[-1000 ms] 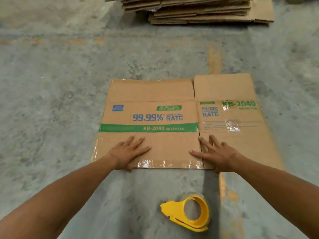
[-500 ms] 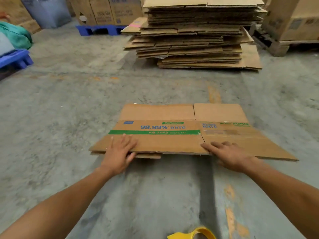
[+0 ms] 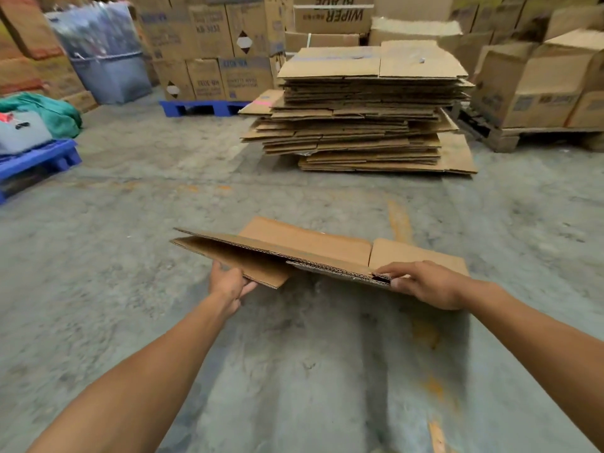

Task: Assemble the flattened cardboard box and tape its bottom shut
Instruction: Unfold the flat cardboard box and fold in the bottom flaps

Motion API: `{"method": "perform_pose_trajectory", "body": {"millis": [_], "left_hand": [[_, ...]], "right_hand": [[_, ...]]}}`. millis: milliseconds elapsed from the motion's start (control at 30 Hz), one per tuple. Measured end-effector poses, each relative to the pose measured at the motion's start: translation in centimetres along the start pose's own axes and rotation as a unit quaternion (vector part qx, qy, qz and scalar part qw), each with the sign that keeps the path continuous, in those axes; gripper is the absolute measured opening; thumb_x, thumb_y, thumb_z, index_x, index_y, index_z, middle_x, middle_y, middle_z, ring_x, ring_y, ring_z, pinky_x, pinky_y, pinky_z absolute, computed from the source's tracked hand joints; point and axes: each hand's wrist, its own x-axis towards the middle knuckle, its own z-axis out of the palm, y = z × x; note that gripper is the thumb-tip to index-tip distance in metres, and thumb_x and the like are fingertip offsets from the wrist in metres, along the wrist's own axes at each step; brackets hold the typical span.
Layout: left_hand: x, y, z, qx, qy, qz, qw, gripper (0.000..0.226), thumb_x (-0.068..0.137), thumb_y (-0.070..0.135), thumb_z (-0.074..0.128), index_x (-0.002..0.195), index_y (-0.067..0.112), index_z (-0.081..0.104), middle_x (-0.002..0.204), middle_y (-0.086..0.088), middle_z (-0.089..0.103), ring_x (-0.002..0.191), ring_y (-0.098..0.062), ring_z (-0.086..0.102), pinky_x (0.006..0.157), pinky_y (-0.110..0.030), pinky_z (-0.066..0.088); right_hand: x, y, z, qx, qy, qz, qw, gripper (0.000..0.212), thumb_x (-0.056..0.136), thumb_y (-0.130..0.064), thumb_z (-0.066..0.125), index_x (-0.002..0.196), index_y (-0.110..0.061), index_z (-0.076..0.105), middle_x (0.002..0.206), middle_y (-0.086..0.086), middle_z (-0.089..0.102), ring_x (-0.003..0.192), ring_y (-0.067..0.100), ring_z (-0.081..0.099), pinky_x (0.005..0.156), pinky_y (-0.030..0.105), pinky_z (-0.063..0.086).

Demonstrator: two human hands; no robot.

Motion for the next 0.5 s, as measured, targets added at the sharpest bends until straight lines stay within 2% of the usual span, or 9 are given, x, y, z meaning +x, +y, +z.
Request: {"method": "perform_pose_trajectory", "body": {"millis": [33,67,133,167,233,300,400,500], "left_hand": [[-0.2,0.4,0.3,0.010,-0.004,0.011,1.000,0.052,0.091,-0.008,0.043,0.133,0.022,0.042,0.113,-0.011,0.070,0.058,-0.013,0.063,0.063,-0.035,0.062],[-0.3,0.9,0.6,0.023,-0.003,0.028,0.999,0.050,0.092,-0.008,0.043,0.129,0.025,0.043,0.123,-0.016,0.066,0.055,-0.010,0.063,0.068,-0.038,0.062],[-1.1,2.5,1.4,0.041,-0.005,0.057,0.998,0.045,0.092,-0.006,0.042,0.121,0.029,0.042,0.129,-0.023,0.061,0.039,-0.003,0.056,0.080,-0.044,0.060],[-1.2,3.3,1.8,0.045,-0.009,0.067,0.997,0.045,0.092,-0.005,0.042,0.121,0.028,0.042,0.130,-0.024,0.060,0.038,-0.007,0.059,0.082,-0.046,0.059],[-1.0,4.7,2.4,0.052,-0.015,0.077,0.996,0.050,0.091,-0.002,0.042,0.130,0.030,0.043,0.126,-0.022,0.063,0.054,-0.021,0.071,0.082,-0.047,0.059],[-0.5,6.2,3.0,0.071,-0.010,0.081,0.994,0.058,0.089,-0.001,0.040,0.134,0.036,0.042,0.117,-0.011,0.069,0.060,-0.022,0.073,0.080,-0.047,0.060],[0.7,9.1,3.7,0.105,-0.010,0.090,0.990,0.063,0.084,-0.009,0.038,0.132,0.030,0.047,0.115,-0.009,0.067,0.075,-0.024,0.070,0.075,-0.046,0.061],[0.6,12.5,4.3,0.207,-0.022,0.117,0.971,0.062,0.080,0.000,0.044,0.134,0.031,0.047,0.112,-0.012,0.067,0.086,-0.032,0.067,0.068,-0.049,0.061]], "right_hand": [[-0.3,0.3,-0.4,0.002,0.032,0.013,0.999,0.033,0.102,-0.034,0.046,0.134,-0.039,0.055,0.131,-0.003,0.064,0.121,0.023,0.056,0.097,0.033,0.041],[-0.5,0.8,-0.6,-0.008,0.065,0.025,0.998,0.032,0.102,-0.037,0.043,0.132,-0.038,0.055,0.130,-0.003,0.065,0.120,0.024,0.057,0.095,0.034,0.042],[-0.9,1.5,-1.1,-0.076,0.114,0.061,0.989,0.034,0.103,-0.042,0.036,0.133,-0.037,0.050,0.130,0.001,0.064,0.113,0.029,0.059,0.087,0.038,0.047],[-1.0,1.7,-1.3,-0.115,0.127,0.082,0.982,0.034,0.103,-0.040,0.034,0.135,-0.036,0.045,0.130,0.004,0.063,0.110,0.032,0.060,0.082,0.039,0.049],[-1.3,1.9,-1.8,-0.159,0.148,0.108,0.970,0.031,0.103,-0.032,0.033,0.135,-0.034,0.035,0.129,0.006,0.063,0.102,0.034,0.063,0.072,0.038,0.047],[-1.5,1.8,-3.0,-0.177,0.181,0.117,0.960,0.020,0.103,-0.028,0.036,0.123,-0.028,0.034,0.120,0.010,0.067,0.092,0.035,0.063,0.064,0.037,0.041],[-1.0,1.5,-6.7,-0.160,0.249,0.129,0.946,0.019,0.102,-0.029,0.037,0.120,-0.023,0.040,0.111,0.019,0.070,0.090,0.039,0.063,0.066,0.039,0.042],[0.0,1.1,-12.1,-0.127,0.317,0.159,0.926,0.021,0.102,-0.029,0.038,0.119,-0.017,0.042,0.105,0.026,0.067,0.091,0.044,0.063,0.074,0.045,0.049]]}}
